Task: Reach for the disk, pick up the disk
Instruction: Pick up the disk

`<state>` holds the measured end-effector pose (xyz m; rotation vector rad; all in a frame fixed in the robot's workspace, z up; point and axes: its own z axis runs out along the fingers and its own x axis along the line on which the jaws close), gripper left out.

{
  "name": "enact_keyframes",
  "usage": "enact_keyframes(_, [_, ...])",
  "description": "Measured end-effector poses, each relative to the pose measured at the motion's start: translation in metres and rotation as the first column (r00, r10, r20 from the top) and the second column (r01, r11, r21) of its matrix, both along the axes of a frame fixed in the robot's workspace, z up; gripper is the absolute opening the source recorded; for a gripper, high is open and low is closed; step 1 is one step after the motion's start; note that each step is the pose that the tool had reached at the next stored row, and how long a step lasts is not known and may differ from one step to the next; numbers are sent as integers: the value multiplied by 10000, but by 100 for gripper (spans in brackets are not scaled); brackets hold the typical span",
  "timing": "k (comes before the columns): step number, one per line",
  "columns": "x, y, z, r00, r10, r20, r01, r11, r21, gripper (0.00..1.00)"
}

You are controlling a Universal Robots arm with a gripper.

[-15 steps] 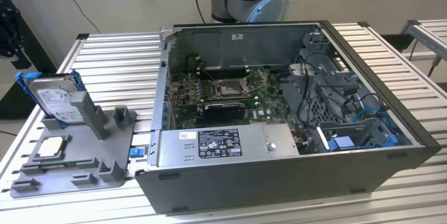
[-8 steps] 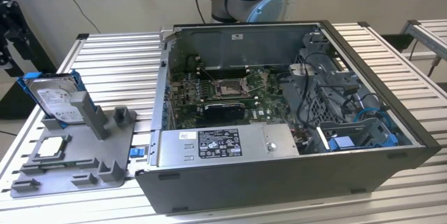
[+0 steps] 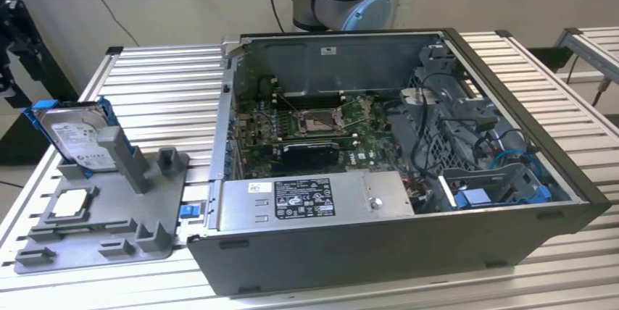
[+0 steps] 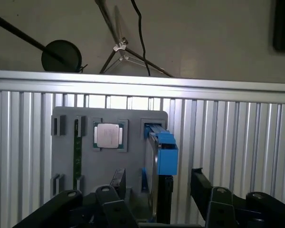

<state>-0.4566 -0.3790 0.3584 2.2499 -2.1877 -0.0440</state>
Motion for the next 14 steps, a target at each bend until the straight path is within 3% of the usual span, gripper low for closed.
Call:
enact_keyframes(10, [1,0,-8,10000,0,0,0,10000,0,100])
enact_keyframes(14, [1,0,-52,10000,1,0,-1,10000,13,100])
